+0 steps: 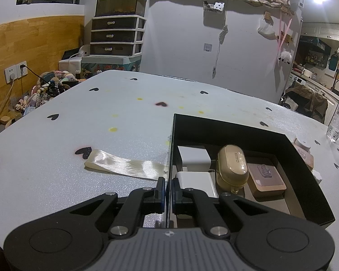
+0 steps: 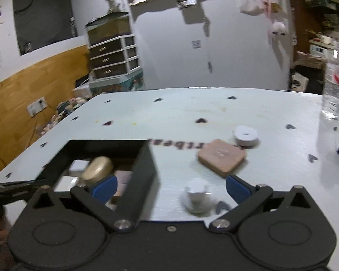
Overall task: Organize rigid objects
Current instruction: 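Move the right gripper to the white knobbed object and grasp it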
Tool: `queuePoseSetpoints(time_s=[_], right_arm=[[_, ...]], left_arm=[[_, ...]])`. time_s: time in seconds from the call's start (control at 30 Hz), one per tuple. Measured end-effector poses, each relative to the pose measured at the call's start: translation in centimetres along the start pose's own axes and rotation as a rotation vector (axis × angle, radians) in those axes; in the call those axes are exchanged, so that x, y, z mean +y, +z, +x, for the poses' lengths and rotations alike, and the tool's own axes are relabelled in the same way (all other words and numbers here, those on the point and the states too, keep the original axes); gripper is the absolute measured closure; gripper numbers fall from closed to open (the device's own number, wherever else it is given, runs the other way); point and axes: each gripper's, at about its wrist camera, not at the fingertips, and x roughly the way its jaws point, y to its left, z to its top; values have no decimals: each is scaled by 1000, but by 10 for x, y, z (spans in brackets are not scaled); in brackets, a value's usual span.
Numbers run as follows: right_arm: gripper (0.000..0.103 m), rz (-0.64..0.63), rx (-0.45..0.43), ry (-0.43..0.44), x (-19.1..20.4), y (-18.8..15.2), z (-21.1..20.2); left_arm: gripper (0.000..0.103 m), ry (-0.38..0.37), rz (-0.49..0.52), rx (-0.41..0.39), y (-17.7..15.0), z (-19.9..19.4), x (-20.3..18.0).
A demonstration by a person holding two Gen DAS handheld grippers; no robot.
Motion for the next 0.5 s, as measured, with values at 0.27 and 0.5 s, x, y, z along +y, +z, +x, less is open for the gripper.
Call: queuePoseSetpoints(time_s=[0.27, 0.5], right_arm=[[0, -14, -49, -107, -23, -28, 19], [10, -13, -24, -104, -25, -38, 39]], left_arm=[[98, 0, 0, 0, 0, 0, 0], [98, 0, 0, 0, 0, 0, 0]])
